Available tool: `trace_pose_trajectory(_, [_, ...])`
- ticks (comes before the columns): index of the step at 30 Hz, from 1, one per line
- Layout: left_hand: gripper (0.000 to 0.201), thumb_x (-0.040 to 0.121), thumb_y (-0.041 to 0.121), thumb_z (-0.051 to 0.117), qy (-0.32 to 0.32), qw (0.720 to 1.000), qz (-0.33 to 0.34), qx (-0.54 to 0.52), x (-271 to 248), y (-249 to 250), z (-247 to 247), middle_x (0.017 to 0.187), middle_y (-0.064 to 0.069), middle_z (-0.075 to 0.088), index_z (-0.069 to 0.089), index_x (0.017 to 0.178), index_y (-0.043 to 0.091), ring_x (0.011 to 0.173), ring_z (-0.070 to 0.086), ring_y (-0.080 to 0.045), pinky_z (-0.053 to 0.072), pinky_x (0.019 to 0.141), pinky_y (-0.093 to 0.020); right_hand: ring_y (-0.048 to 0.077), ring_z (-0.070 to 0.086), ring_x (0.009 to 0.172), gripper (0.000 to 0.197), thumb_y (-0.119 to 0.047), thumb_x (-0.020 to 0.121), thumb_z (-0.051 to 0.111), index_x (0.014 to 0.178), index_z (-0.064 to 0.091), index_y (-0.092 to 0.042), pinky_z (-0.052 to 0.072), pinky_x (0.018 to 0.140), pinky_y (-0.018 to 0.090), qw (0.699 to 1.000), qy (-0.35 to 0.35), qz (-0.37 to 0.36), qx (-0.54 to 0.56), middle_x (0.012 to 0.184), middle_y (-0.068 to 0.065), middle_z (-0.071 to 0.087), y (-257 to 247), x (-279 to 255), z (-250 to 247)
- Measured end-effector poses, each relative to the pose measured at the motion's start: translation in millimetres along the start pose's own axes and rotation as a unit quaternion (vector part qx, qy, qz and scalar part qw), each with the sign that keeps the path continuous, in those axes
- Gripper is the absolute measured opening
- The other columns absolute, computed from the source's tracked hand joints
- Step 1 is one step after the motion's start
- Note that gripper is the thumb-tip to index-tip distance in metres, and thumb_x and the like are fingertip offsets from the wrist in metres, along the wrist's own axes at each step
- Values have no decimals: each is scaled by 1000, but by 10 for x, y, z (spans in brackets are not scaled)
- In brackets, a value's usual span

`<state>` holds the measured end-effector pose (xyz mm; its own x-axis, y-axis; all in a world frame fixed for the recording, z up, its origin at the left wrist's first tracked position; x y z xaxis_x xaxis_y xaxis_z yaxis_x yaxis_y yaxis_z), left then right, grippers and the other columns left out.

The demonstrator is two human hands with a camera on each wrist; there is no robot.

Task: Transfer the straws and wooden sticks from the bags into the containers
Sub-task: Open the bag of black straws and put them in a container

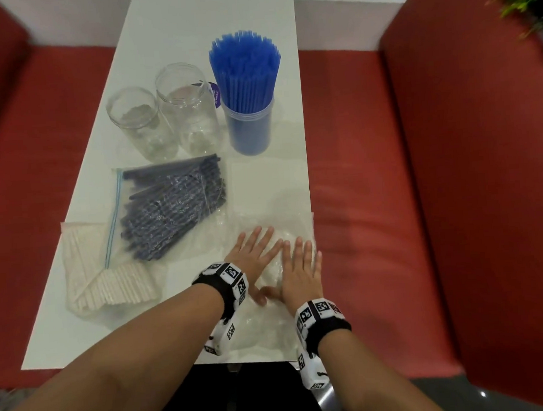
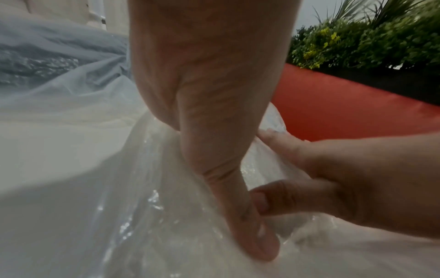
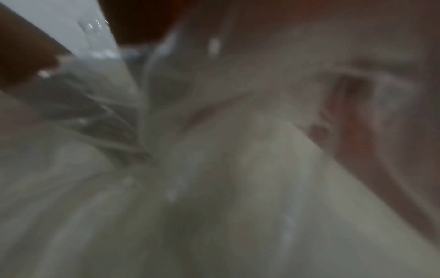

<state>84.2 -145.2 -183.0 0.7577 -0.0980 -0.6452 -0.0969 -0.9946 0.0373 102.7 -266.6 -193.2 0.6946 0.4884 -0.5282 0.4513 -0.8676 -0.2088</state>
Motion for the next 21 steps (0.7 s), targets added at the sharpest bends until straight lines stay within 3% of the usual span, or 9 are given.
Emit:
trace_pose_trajectory(4, [155,49,80,73,-2,1000,-8,9,83,-20,52,146,-9,-48,-34,145,24,134,-43,-35,-21,111,-54,39,-36,146,142,-93,69,52,151,-36,-19,-23,119,55,997,-12,-44,58,157,18,-39,-64,-71,24])
trace_pose_trajectory(9, [153,49,79,73,21,999,31,-29,70,-55,74,144,-5,-50,-33,146,26,132,-46,-33,-23,108,-54,38,-46,140,156,-98,57,54,142,-48,-18,-29,115,55,998,-37,-52,-16,152,15,-49,26,-73,105])
trace_pose_trajectory(12, [127,67,57,78,1,991,62,-119,-15,-88,-128,156,-3,-31,-8,155,25,142,-28,-27,-12,114,-50,42,-45,139,158,-92,59,62,137,-51,-13,-25,115,59,994,-93,-3,-54,150,18,-51,-57,-29,68])
trace_pose_trajectory(14, [71,84,45,70,32,954,73,-288,-134,-254,-450,156,-9,31,43,146,21,143,30,-19,23,119,-45,45,-36,144,159,-80,63,74,142,-44,-9,-18,116,62,985,-137,47,-91,154,18,-45,-151,-9,-34])
trace_pose_trajectory(15, [43,89,43,64,86,920,57,-378,-228,-412,-637,129,-5,63,64,125,20,118,59,-12,45,106,-42,47,-26,149,155,-72,66,78,151,-34,-7,-13,118,62,981,-155,73,-95,160,19,-35,-225,1,-125])
trace_pose_trajectory(16, [29,92,42,60,156,881,17,-447,-350,-627,-790,98,3,74,72,107,20,89,68,-7,55,88,-38,48,-11,153,143,-66,71,79,158,-18,-6,-4,121,60,979,-158,96,-92,166,22,-18,-325,22,-248])
trace_pose_trajectory(18, [21,95,33,56,312,805,-101,-493,-670,-1188,-964,73,7,69,72,91,19,67,65,-8,55,69,-32,42,30,145,97,-56,85,72,155,24,-10,23,120,52,986,-108,113,-61,158,21,25,-606,105,-576])
trace_pose_trajectory(20, [18,96,21,52,395,763,-254,-445,-964,-1808,-907,88,-5,68,69,95,14,81,63,-21,50,74,-35,35,49,128,61,-42,95,61,144,37,-14,39,105,45,996,-26,86,-15,145,15,39,-967,217,-882])
trace_pose_trajectory(21, [21,96,18,48,376,753,-332,-425,-1086,-2099,-799,105,-12,64,67,106,12,95,61,-29,48,82,-39,35,53,123,54,-35,97,57,143,37,-14,42,100,44,998,4,56,4,142,14,39,-1184,269,-985])
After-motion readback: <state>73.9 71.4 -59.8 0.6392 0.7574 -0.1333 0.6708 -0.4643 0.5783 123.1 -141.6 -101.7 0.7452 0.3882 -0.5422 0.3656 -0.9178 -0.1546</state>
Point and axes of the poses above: each hand's wrist, its own x-axis towards the middle knuckle, its own z-axis out of the palm, y = z × x, the point moved 6 cm from there along x, towards the middle knuckle
